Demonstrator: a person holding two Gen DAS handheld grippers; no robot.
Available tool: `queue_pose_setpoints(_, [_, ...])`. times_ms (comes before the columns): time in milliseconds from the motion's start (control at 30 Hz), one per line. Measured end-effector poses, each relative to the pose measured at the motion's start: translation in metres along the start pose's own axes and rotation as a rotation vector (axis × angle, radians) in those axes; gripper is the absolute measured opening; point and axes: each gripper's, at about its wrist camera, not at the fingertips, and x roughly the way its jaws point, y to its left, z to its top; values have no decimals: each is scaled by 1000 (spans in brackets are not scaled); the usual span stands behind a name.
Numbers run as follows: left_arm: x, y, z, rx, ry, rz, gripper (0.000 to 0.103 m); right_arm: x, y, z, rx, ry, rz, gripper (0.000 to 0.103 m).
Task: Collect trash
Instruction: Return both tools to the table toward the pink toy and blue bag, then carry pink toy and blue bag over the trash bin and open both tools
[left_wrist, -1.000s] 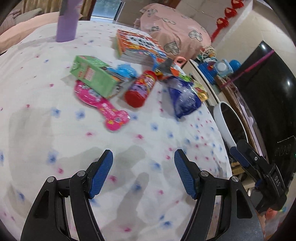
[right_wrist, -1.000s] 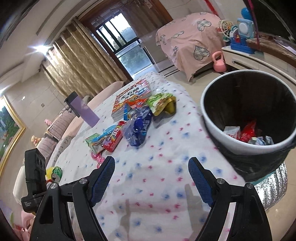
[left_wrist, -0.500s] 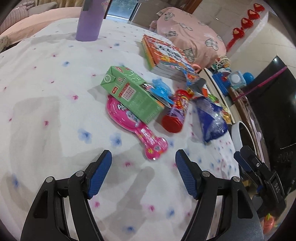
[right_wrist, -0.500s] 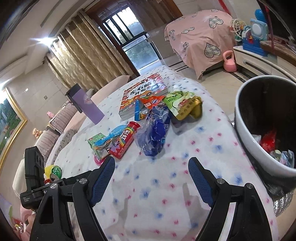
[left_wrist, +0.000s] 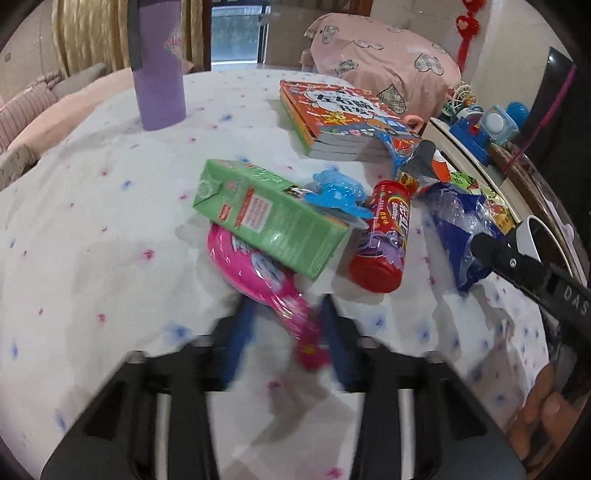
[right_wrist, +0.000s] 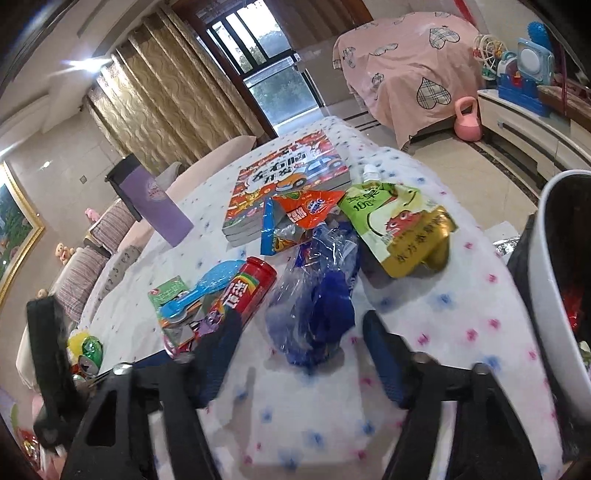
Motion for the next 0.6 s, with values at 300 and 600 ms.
queue_pose_setpoints(300, [-28,21,-23,-56,18,-123,6,-23,8,-18,-30,-16,18,27])
queue_pose_setpoints(600, [-65,-6,-47,-11,8,-216,3,-72,12,-40,-29,-56,45,26])
